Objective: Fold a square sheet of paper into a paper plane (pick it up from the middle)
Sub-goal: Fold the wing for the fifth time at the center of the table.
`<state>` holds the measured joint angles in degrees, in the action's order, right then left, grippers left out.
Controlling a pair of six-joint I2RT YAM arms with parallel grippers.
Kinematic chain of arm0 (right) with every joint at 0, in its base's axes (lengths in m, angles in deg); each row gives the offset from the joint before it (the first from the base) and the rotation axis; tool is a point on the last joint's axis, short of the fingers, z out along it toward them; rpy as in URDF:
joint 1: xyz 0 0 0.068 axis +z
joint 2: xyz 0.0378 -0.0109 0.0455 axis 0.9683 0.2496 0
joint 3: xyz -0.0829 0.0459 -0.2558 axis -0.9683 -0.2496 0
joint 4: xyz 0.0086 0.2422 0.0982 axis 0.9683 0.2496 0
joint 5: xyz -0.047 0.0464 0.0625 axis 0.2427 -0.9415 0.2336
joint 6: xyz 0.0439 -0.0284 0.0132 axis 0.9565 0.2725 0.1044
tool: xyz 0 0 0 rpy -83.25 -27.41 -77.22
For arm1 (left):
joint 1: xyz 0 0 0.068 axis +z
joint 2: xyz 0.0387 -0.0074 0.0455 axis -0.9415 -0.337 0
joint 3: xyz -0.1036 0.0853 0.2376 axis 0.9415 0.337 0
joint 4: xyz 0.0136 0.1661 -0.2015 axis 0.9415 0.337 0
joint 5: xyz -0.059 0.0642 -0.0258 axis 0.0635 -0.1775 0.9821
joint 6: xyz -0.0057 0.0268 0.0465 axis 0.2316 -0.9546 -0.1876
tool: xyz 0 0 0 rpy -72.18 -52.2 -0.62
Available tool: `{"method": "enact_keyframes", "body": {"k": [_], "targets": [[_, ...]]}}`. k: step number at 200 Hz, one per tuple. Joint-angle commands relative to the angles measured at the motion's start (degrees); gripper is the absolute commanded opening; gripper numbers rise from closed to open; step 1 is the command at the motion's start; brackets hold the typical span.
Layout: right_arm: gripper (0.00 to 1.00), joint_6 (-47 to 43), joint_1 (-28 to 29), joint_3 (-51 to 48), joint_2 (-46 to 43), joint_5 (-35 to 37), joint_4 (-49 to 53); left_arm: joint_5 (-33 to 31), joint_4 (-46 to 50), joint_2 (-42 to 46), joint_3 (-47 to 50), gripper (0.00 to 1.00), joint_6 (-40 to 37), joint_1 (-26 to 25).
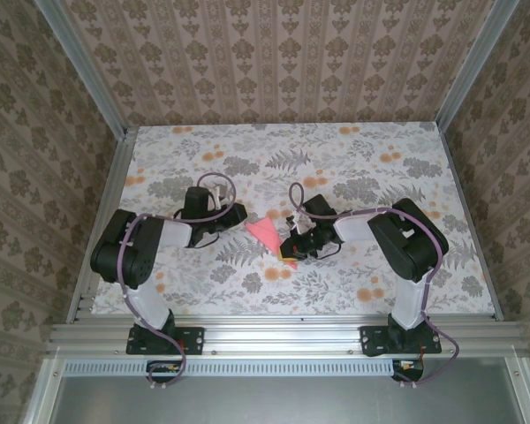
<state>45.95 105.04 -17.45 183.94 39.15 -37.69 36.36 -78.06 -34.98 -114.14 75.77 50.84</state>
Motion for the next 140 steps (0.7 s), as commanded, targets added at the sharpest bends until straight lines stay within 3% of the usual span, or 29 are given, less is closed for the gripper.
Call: {"method": "enact_keyframes", "body": {"k": [1,22,31,62,140], "targets": [[0.0,1.2,-1.0,-2.1,3.7,9.7,8.3,1.1,6.4,7.6,-1.8,0.44,-2.0,-1.1],[0.0,2.0,-1.1,-1.8,3.7,9.6,7.8,-1.7,11.6,13.0,-2.1,0.4,-1.9,-6.2],[0.0,2.2,-1.1,-1.7,3.6,9.7,7.4,-3.2,13.7,13.9,-2.5,0.38,-1.8,-10.7],[0.0,2.9,-1.1,-1.8,3.3,9.9,6.3,-6.8,13.4,11.5,-2.1,0.31,1.6,-18.2],[0.0,3.9,-1.1,-0.8,2.9,9.3,5.9,-9.8,6.8,0.7,-1.9,0.24,3.8,-17.9]]}}
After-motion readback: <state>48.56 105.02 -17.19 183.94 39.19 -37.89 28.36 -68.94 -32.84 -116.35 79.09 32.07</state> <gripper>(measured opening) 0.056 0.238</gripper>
